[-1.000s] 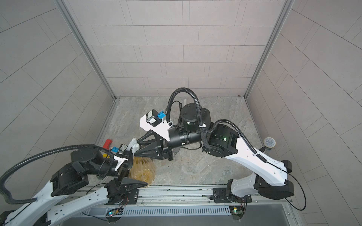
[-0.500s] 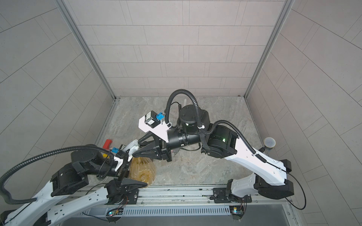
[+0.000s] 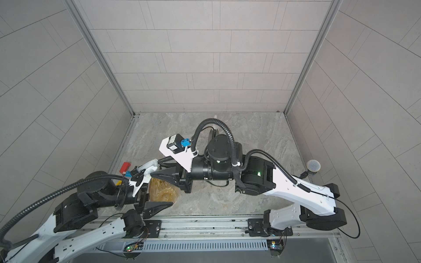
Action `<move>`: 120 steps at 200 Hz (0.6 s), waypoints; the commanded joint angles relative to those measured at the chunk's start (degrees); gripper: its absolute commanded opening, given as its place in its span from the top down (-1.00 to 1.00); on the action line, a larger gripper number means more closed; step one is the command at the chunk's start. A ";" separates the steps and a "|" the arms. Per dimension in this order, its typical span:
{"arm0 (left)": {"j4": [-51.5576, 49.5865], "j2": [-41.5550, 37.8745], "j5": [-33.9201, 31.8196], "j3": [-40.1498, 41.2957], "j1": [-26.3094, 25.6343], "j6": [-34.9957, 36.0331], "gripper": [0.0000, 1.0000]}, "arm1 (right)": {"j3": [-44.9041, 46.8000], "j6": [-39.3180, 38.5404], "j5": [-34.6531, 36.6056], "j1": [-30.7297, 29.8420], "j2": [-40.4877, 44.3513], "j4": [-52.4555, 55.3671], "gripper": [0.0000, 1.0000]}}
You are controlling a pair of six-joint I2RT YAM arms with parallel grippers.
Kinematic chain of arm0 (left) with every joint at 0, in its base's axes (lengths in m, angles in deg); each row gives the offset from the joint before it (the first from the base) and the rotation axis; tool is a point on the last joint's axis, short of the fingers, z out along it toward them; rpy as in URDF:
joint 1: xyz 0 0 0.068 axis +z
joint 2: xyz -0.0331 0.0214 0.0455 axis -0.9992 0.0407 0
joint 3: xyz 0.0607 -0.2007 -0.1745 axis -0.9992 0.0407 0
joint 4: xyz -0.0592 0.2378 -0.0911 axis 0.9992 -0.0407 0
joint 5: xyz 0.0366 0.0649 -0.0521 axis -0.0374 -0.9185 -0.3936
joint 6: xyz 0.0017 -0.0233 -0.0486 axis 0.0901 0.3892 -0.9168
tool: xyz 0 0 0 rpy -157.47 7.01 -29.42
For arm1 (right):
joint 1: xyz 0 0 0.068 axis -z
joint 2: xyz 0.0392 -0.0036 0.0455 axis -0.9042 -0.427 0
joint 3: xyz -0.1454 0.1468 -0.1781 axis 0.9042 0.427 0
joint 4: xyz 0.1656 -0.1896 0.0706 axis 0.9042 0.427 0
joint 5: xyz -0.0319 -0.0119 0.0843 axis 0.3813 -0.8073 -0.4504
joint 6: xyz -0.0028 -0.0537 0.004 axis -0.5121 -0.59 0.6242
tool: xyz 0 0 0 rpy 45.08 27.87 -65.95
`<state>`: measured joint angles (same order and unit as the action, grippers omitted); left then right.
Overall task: Attach spray nozzles to spray bottles
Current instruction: Screw the spray nozzle on the spray bottle.
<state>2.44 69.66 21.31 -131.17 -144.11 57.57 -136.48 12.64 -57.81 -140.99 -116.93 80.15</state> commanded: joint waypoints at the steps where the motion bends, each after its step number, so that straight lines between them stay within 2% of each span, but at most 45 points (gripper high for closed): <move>1: 6.69 0.61 -13.47 -3.20 0.81 -1.61 1.00 | 2.84 4.23 11.93 -6.87 -1.42 6.39 0.49; 28: 6.99 1.76 -17.41 -2.96 0.72 -1.20 1.00 | 2.73 11.90 28.53 -11.68 -3.61 6.88 0.51; 48: 7.25 2.16 -17.95 -2.85 0.76 -1.12 1.00 | 1.11 13.91 37.41 -14.74 -6.14 7.10 0.52; 64: 7.44 2.06 -17.72 -2.54 0.77 -1.31 1.00 | -0.33 14.24 41.67 -15.57 -7.72 7.06 0.52; 87: 7.23 1.79 -16.26 -2.13 0.75 -1.93 1.00 | -0.90 11.98 41.29 -15.49 -7.69 5.76 0.43; 120: 5.53 1.22 -13.55 -2.16 0.76 -2.29 1.00 | -0.30 4.84 34.65 -15.58 -2.36 4.37 0.01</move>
<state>2.05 70.88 9.13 -131.50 -144.20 57.92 -138.03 21.47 -15.26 -154.37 -121.47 79.67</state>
